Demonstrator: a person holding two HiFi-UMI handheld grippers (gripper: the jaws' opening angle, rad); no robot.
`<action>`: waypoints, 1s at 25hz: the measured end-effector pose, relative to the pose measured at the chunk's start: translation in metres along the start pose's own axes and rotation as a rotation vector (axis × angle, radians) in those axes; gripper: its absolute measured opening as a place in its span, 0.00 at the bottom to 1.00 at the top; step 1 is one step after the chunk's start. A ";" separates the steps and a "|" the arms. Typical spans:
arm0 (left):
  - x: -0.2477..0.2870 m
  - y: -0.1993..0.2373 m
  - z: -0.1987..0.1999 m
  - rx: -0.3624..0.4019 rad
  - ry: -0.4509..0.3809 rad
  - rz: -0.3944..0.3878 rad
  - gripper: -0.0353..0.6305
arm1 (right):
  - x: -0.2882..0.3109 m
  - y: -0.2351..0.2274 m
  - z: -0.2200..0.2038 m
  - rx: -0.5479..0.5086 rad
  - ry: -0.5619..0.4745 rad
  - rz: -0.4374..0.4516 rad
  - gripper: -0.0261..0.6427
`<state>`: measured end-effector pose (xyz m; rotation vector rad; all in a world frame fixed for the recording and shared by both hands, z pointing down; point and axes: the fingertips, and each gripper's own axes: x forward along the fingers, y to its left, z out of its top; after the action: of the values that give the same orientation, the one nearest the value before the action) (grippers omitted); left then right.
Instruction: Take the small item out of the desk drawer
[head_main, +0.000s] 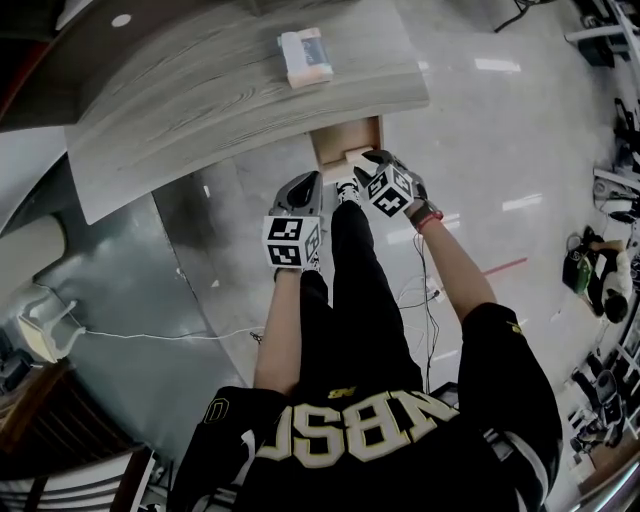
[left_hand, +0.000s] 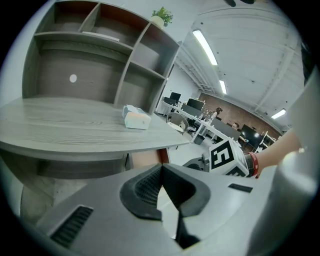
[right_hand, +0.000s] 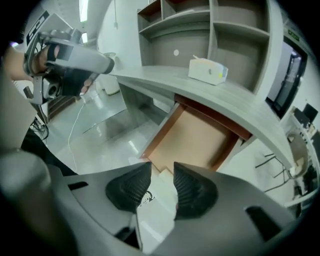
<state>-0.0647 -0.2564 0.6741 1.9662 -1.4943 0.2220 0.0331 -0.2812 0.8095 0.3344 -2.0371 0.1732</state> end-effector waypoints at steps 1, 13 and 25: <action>0.001 0.002 -0.002 -0.003 0.005 0.001 0.07 | 0.006 0.000 -0.003 -0.025 0.011 0.008 0.24; 0.021 0.016 -0.019 0.026 0.048 -0.013 0.07 | 0.067 -0.003 -0.032 -0.180 0.150 0.091 0.25; 0.028 0.031 -0.039 0.029 0.051 0.018 0.07 | 0.110 -0.002 -0.055 -0.216 0.244 0.154 0.29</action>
<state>-0.0740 -0.2603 0.7307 1.9552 -1.4845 0.3014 0.0315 -0.2866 0.9326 0.0187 -1.8180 0.0825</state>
